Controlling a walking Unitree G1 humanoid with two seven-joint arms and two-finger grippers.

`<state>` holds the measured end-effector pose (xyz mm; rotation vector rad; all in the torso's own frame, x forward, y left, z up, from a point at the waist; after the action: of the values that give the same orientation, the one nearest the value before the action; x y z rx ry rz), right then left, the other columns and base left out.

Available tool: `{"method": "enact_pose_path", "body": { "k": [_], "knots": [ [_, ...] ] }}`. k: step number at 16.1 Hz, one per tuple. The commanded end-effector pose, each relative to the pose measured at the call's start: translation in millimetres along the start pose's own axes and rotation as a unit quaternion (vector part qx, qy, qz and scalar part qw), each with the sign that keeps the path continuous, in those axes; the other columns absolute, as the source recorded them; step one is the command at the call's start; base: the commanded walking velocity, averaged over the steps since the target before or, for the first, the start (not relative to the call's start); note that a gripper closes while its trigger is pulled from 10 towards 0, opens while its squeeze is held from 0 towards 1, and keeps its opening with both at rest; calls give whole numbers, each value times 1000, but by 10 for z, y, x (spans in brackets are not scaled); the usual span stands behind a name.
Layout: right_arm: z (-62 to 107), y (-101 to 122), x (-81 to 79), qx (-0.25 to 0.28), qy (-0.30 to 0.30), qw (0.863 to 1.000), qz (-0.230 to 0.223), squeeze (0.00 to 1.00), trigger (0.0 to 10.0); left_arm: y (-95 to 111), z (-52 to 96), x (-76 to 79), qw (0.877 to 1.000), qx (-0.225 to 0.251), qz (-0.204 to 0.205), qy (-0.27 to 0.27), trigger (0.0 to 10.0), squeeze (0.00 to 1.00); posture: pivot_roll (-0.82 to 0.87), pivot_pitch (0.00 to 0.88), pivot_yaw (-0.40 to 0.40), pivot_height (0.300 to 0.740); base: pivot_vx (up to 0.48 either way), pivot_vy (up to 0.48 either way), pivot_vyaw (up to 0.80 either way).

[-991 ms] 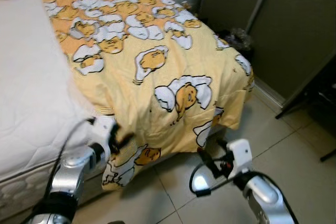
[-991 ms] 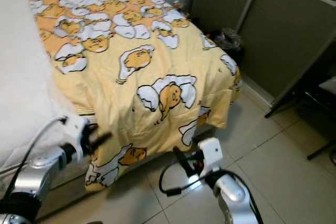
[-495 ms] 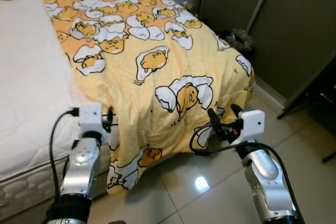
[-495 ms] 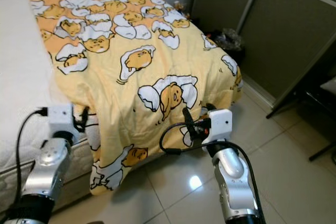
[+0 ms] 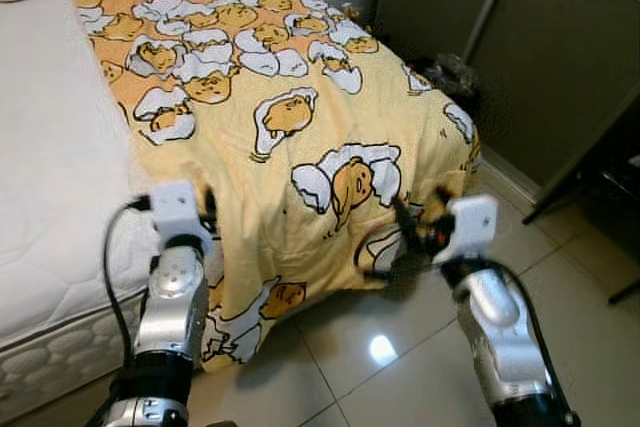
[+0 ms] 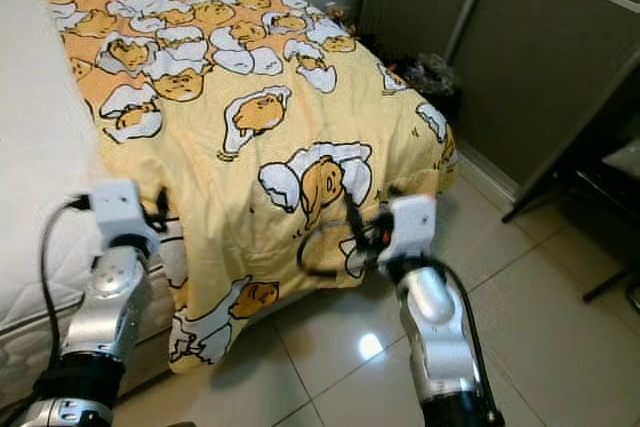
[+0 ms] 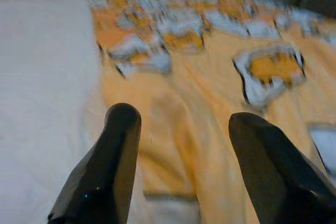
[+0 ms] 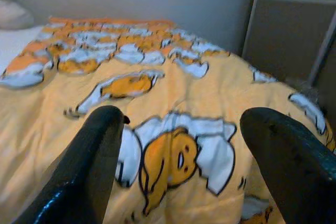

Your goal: Clean up the room

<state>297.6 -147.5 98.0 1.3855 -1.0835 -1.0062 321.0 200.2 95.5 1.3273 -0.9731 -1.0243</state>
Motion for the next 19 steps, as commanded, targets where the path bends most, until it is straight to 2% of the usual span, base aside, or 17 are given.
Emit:
{"method": "enact_pose_path", "body": {
  "k": [1, 2, 6, 8, 9, 12, 14, 19],
  "knots": [
    [-8, -5, 16, 0, -8, 1000, -5, 0, 10000, 49, 25, -19, 1000, 16, -11, 2, 10000, 0, -12, 0, -57, 740, 0, 0, 0],
    [-23, -11, -5, 0, -9, 1000, -15, 0, 10000, 52, 44, -9, 999, 18, -32, -15, 10000, 0, -10, 0, -58, 740, 0, 0, 800],
    [0, -76, -29, -12, 1, 1000, -13, 0, 10000, 6, 71, 70, 998, 6, -46, -33, 10000, 0, -7, 0, -57, 740, 0, 0, 780],
    [5, -111, -22, -24, -10, 1000, -17, 0, 10000, -6, 49, 215, 997, -3, -38, -71, 10000, 0, -15, 0, -62, 740, 0, 0, 703],
    [-1, -108, -43, -23, 2, 1000, -16, 0, 10000, -31, 24, 342, 993, -12, -50, -108, 10000, 0, -12, 0, -65, 740, 0, 0, 0],
    [0, -117, -35, -24, 4, 1000, -14, 0, 10000, -18, -24, 410, 992, -14, -37, -123, 10000, 0, -16, 0, -59, 740, 0, 0, 0],
    [13, -113, -27, -23, 4, 1000, -10, 0, 10000, -28, -29, 519, 989, -20, -29, -143, 10000, 0, -37, 0, -48, 740, 480, 0, 0],
    [77, -170, -37, -32, 8, 999, -11, 0, 10000, -93, -57, 504, 991, -35, -24, -129, 10000, 0, -43, 0, -39, 740, 480, 0, 0]
  ]
}}
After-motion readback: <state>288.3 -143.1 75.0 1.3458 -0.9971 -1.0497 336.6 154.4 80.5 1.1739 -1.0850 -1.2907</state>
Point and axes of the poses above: a point about 5 cm out from each wrist's last joint towards the gripper, its own z axis pointing back from the gripper into the wrist, its own y axis along the axis of the wrist's last joint, x = y × z, the point moved 1 cm from there along -z, pointing out of the wrist towards the gripper
